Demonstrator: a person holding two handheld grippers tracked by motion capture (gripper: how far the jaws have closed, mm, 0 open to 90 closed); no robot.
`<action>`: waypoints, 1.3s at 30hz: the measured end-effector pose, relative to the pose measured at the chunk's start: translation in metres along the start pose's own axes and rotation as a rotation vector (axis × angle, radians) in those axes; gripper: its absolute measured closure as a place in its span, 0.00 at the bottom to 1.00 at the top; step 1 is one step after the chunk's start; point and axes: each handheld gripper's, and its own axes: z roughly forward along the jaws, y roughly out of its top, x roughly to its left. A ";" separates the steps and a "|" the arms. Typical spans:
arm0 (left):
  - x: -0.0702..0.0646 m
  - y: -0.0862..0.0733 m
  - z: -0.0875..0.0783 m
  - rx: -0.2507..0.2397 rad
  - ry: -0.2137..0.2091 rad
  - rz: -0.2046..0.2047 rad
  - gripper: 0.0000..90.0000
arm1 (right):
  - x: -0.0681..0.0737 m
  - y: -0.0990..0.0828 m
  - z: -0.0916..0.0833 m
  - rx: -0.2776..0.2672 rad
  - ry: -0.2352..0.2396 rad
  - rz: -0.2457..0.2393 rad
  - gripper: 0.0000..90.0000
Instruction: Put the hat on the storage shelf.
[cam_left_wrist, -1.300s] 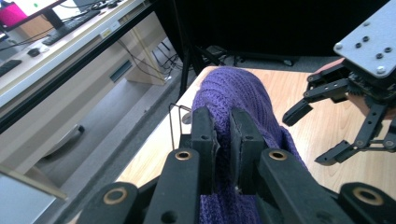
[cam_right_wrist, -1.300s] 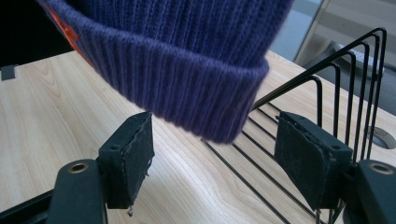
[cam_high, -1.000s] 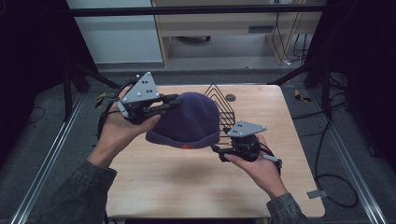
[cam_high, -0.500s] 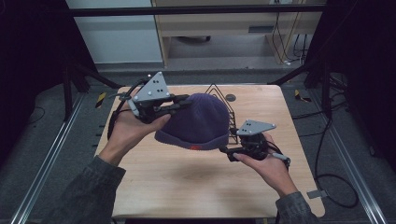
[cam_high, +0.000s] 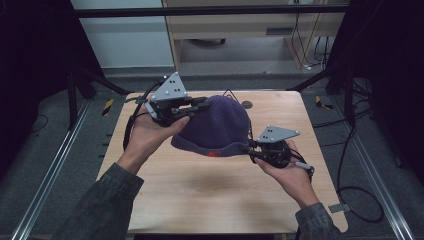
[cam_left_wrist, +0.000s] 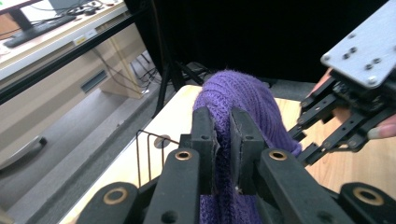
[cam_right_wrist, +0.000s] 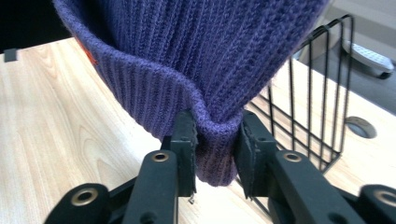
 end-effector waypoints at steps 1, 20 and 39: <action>0.002 0.000 0.000 0.005 0.013 -0.007 0.90 | 0.000 0.002 -0.002 0.002 -0.006 -0.004 0.80; 0.030 0.044 0.011 -0.073 0.156 -0.045 0.90 | -0.036 0.057 -0.034 -0.025 -0.151 -0.024 0.82; 0.058 0.025 0.069 -0.030 0.198 -0.053 0.90 | -0.087 0.048 0.013 0.030 -0.250 0.031 0.82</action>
